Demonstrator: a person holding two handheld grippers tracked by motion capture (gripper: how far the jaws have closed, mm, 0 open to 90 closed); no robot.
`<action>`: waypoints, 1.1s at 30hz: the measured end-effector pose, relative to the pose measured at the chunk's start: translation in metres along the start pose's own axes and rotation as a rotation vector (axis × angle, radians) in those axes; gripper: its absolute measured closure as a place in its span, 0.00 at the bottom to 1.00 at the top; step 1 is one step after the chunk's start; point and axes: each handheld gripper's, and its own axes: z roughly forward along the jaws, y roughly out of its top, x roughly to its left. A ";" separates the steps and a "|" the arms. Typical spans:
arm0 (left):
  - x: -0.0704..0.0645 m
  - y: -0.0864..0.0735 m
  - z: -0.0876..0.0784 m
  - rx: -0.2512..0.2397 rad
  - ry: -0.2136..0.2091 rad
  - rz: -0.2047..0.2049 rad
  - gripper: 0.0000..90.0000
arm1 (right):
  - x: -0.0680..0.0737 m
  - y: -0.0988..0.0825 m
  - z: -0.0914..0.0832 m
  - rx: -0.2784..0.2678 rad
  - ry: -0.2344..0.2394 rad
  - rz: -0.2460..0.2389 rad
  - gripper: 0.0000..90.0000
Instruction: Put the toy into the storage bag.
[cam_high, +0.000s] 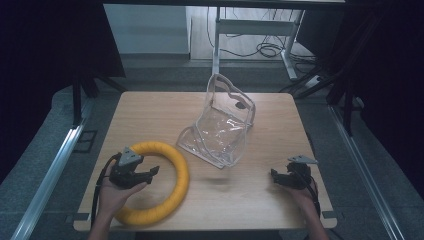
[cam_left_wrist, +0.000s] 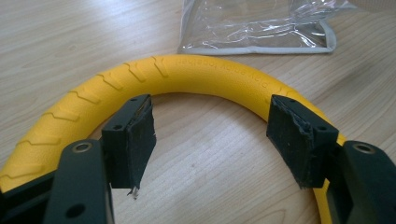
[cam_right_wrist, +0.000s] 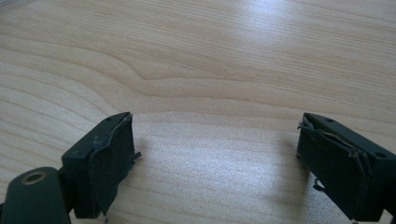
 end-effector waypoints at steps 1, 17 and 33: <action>0.000 0.000 0.000 0.000 0.000 0.000 0.36 | 0.000 0.000 0.000 0.000 0.000 0.000 0.14; -0.008 0.003 0.007 0.043 -0.041 0.007 0.36 | 0.000 0.000 0.000 -0.003 -0.004 0.003 0.15; -0.042 0.003 0.039 0.172 -0.107 0.041 0.35 | 0.000 0.000 0.000 -0.003 -0.006 0.004 0.16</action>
